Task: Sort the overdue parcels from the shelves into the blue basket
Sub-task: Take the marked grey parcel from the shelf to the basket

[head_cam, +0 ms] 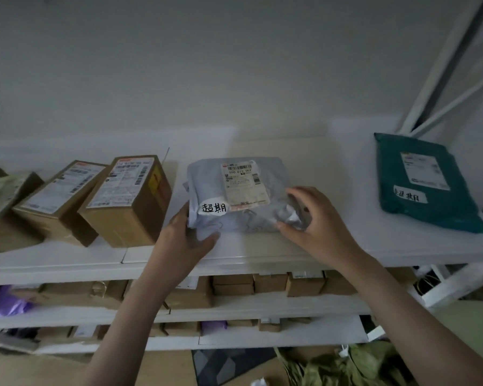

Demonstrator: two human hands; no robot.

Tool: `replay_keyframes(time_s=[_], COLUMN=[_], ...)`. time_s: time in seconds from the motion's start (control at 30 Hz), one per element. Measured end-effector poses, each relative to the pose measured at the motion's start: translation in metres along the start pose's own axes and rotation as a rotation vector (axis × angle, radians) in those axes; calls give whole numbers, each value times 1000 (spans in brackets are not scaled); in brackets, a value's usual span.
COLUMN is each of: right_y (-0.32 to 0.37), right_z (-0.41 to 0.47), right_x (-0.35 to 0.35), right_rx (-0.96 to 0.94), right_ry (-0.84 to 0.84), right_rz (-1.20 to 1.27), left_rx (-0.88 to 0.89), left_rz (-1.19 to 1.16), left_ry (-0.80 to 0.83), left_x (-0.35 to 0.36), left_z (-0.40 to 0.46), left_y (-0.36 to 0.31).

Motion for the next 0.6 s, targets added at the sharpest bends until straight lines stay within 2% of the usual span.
replay_keyframes(time_s=[0.17, 0.23, 0.3, 0.43, 0.6], right_y=[-17, -17, -16, -10, 12], right_z=[24, 32, 35, 26, 5], right_x=[9, 14, 17, 15, -25], right_rx=[194, 215, 197, 110, -40], right_ry=[138, 158, 141, 75, -130], right_rz=[135, 142, 107, 70, 101], left_rx=[-29, -110, -127, -75, 50], left_rz=[-42, -49, -105, -140, -196], left_ry=[36, 85, 73, -86, -188], left_x=[8, 17, 25, 26, 14], left_z=[23, 37, 46, 26, -1], left_y=[-3, -1, 3, -15, -44])
Point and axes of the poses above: each hand's wrist, its own z-axis towards the middle knuckle, its own x-axis out of the palm, y = z × x, the point moved 6 cm from there along z, towards the middle knuckle, and after that the axes turned 4 degrees about -y, right-handed, at the moved point
